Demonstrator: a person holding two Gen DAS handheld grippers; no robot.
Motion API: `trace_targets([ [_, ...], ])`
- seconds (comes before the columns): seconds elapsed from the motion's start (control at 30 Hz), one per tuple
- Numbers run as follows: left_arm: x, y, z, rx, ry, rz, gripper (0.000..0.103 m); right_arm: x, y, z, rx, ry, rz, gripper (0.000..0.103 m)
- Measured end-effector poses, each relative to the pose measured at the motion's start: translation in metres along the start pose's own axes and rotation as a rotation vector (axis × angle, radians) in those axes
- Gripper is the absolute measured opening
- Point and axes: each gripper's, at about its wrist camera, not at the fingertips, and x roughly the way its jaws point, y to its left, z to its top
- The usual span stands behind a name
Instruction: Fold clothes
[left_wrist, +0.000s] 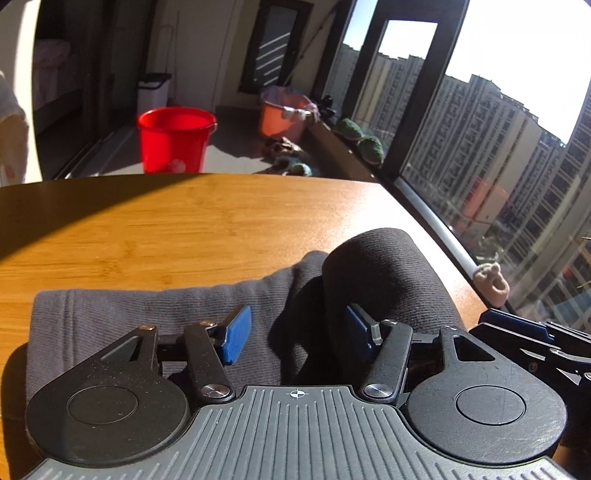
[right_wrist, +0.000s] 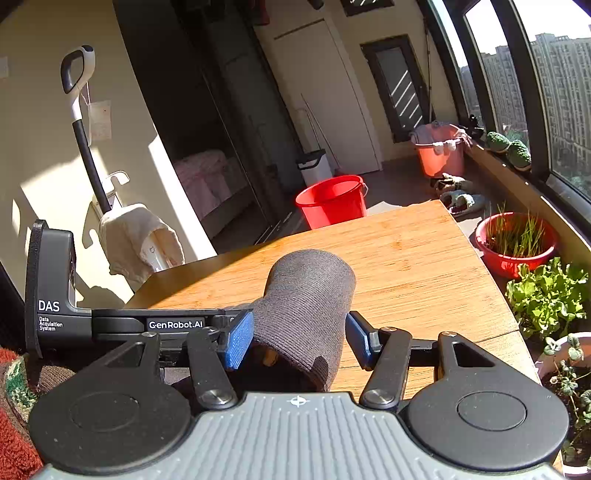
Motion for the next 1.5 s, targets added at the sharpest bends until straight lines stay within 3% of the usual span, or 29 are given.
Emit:
trace_targets([
  [0.07, 0.0, 0.002, -0.001, -0.003, 0.0, 0.0, 0.062, 0.009, -0.003, -0.006, 0.034, -0.005, -0.033, 0.064],
  [0.2, -0.004, 0.007, -0.003, -0.007, 0.004, 0.001, 0.062, 0.012, 0.007, -0.014, -0.007, -0.055, -0.069, 0.067],
  [0.43, -0.01, 0.014, -0.006, -0.025, 0.004, -0.004, 0.063, 0.01, 0.041, -0.019, -0.287, -0.091, -0.155, 0.072],
  [0.5, -0.019, 0.022, -0.011, -0.052, 0.0, -0.013, 0.066, 0.011, 0.055, -0.022, -0.384, -0.083, -0.154, 0.081],
  [0.6, -0.029, 0.036, -0.019, -0.105, -0.007, -0.029, 0.066, 0.021, 0.074, -0.028, -0.501, -0.044, -0.136, 0.084],
  [0.73, -0.035, 0.044, -0.024, -0.134, -0.015, -0.039, 0.066, 0.051, 0.098, -0.038, -0.708, -0.001, -0.26, 0.086],
  [0.77, -0.035, 0.045, -0.024, -0.136, -0.015, -0.039, 0.066, 0.056, 0.098, -0.04, -0.746, 0.01, -0.286, 0.085],
  [0.8, -0.035, 0.047, -0.023, -0.138, -0.015, -0.042, 0.066, 0.061, 0.097, -0.042, -0.785, 0.02, -0.309, 0.068],
  [0.83, -0.035, 0.048, -0.023, -0.141, -0.015, -0.048, 0.066, 0.062, 0.095, -0.042, -0.821, 0.03, -0.323, 0.062],
  [0.9, -0.035, 0.05, -0.025, -0.147, -0.017, -0.058, 0.066, 0.057, 0.091, -0.038, -0.856, 0.033, -0.338, 0.04],
  [1.03, -0.035, 0.051, -0.028, -0.146, -0.023, -0.059, 0.066, 0.043, 0.091, -0.037, -0.984, 0.044, -0.38, 0.038],
  [1.23, -0.035, 0.05, -0.026, -0.147, -0.015, -0.048, 0.067, 0.064, 0.094, -0.079, -1.2, 0.1, -0.46, 0.029],
  [1.33, -0.038, 0.047, -0.02, -0.149, -0.011, -0.037, 0.067, 0.066, 0.095, -0.082, -1.187, 0.084, -0.468, 0.028],
  [1.5, -0.04, 0.019, 0.011, -0.115, -0.054, -0.111, 0.067, 0.067, 0.097, -0.083, -1.195, 0.079, -0.462, 0.028],
])
